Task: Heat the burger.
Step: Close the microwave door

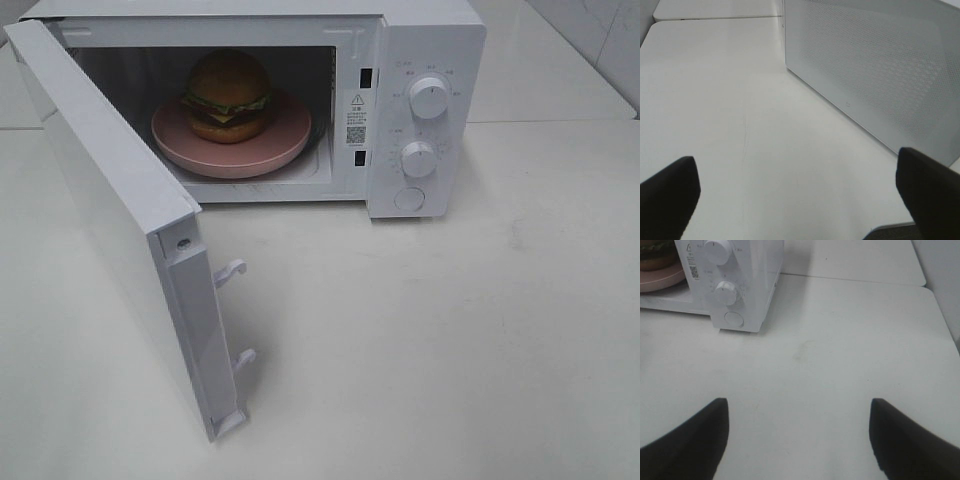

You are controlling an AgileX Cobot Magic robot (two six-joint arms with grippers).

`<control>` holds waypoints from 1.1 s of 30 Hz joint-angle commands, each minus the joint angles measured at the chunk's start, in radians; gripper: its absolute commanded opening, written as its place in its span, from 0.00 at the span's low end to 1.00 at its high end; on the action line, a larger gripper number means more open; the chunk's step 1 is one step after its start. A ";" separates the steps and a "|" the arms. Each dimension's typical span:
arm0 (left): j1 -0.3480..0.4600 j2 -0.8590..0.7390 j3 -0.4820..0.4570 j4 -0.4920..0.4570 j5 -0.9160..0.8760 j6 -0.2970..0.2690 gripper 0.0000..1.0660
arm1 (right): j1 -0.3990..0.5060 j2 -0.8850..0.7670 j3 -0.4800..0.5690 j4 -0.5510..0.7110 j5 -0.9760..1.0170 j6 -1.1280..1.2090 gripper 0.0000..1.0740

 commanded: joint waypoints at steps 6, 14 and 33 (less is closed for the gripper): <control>-0.001 -0.017 0.000 -0.008 -0.012 -0.001 0.94 | -0.089 -0.107 -0.049 0.003 0.114 0.018 0.70; -0.001 -0.017 0.000 -0.008 -0.012 -0.001 0.94 | -0.142 -0.183 -0.058 0.048 0.259 0.013 0.70; -0.001 -0.005 0.000 -0.008 -0.012 -0.001 0.94 | -0.142 -0.254 -0.038 0.100 0.285 -0.058 0.70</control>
